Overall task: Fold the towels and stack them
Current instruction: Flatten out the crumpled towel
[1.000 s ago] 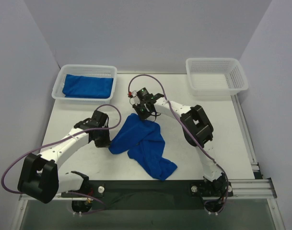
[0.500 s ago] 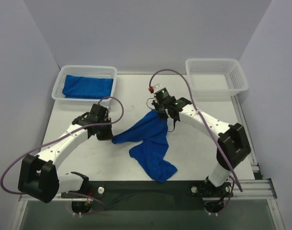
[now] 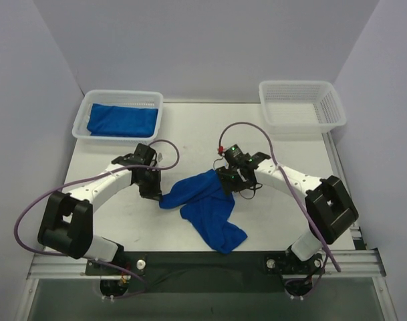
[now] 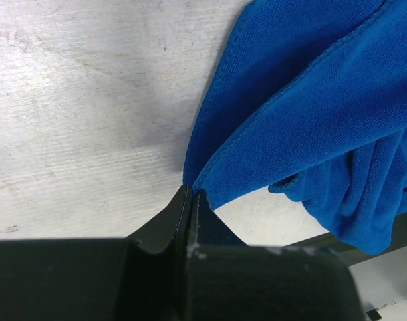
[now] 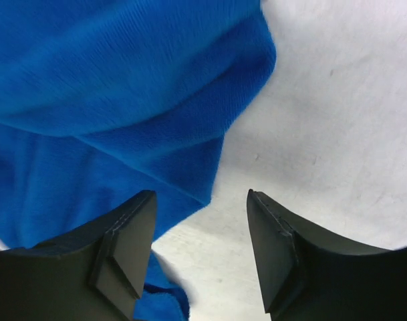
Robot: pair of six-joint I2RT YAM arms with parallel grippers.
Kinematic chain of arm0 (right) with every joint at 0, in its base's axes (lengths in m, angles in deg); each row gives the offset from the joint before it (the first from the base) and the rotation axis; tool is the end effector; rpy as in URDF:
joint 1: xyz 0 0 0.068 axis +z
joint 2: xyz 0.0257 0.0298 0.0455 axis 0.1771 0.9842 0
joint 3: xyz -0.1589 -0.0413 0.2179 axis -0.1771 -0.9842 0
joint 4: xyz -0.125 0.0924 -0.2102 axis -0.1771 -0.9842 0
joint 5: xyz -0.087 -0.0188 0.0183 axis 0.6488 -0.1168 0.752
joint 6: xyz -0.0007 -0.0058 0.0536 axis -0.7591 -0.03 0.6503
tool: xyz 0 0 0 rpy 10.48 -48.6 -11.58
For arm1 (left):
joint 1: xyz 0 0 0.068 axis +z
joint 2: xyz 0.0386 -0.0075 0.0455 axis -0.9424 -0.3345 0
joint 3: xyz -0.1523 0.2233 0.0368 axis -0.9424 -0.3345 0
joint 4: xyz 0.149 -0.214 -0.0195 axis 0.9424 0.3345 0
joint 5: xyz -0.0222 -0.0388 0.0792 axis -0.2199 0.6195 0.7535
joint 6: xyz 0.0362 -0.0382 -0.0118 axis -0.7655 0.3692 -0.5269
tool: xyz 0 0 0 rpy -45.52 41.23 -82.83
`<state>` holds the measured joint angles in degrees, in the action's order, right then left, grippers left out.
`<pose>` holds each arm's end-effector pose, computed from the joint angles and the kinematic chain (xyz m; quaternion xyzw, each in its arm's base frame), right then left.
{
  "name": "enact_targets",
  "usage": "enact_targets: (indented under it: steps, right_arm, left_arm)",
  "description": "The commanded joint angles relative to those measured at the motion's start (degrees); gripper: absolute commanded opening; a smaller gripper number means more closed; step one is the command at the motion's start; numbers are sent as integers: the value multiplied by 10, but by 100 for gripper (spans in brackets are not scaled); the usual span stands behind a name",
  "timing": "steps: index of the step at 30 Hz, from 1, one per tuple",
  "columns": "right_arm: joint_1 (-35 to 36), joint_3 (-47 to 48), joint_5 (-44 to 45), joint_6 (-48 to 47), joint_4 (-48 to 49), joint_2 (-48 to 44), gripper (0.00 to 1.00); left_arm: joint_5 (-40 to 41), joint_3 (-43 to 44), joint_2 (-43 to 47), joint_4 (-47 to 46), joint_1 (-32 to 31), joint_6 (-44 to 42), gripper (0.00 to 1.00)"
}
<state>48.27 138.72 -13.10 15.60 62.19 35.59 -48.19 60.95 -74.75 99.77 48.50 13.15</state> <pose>0.2531 0.2011 0.1988 -0.2029 0.9339 0.1574 0.2488 0.2377 -0.1034 0.1926 -0.0087 0.9835 -0.1507 0.1001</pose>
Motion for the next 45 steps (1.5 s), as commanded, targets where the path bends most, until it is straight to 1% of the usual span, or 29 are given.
enact_targets:
  steps: [1,4,5,7,9,14,16,19,21,22,23,24,25,26,27,28,31,36,37,38,39,41,45]
  right_arm:
    - [-48,73,-77,-35,-6,-32,58]
    - [-76,136,-91,-68,-9,-20,60]
    - [-79,151,-89,-80,-9,-2,60]
    - [-80,199,-87,-110,-9,27,57]
    - [-80,228,-86,-134,-8,73,53]
    - [-59,293,-63,-162,-6,164,52]
    - [-47,297,-49,-166,-6,179,52]
    - [-20,265,0,-163,-3,180,53]
    - [-5,203,33,-147,6,159,53]
    - [-3,177,55,-128,16,134,53]
    - [-2,143,65,-116,40,120,53]
    - [-2,85,77,-104,54,104,53]
    - [-2,52,98,-77,65,73,53]
    - [-2,27,102,-67,84,59,53]
    - [-2,-18,104,-55,92,47,53]
    - [1,-36,94,-42,99,30,53]
    - [3,-68,66,-32,115,21,53]
    - [-2,-46,49,-41,112,0,53]
    - [-4,-25,43,-46,111,-8,53]
    - [-14,-15,14,-56,103,-11,53]
    - [-18,0,6,-61,96,-14,53]
    - [-24,35,4,-73,77,-8,53]
    - [-36,72,-7,-104,62,10,52]
  left_arm:
    - [-16,2,-3,2,4,-13,0]
    - [-16,0,-4,1,4,-8,0]
    - [-15,0,-4,0,4,-8,0]
    - [-15,2,-5,0,3,-8,0]
    - [-20,4,-4,0,3,-8,0]
    - [-22,3,9,0,2,-1,0]
    - [-20,2,14,0,3,4,0]
    - [-22,-5,23,1,3,10,0]
    - [-21,-11,30,0,2,16,0]
    - [-22,-13,30,0,2,17,0]
    - [-23,-16,32,0,2,21,0]
    - [-24,-18,33,0,2,21,0]
    - [-24,-19,33,-1,2,21,0]
    - [-25,-20,32,-2,2,21,0]
    - [-27,-23,32,-4,2,21,0]
    - [-28,-25,32,-7,2,20,0]
    - [-36,-29,24,-11,2,16,0]
    - [-48,-25,13,-14,2,4,0]
    - [-50,-23,13,-14,2,4,0]
    - [-53,-22,12,-15,2,2,0]
    - [-55,-22,13,-14,2,0,0]
    - [-58,-21,12,-14,2,-2,0]
    - [-66,-22,10,-14,3,-8,0]
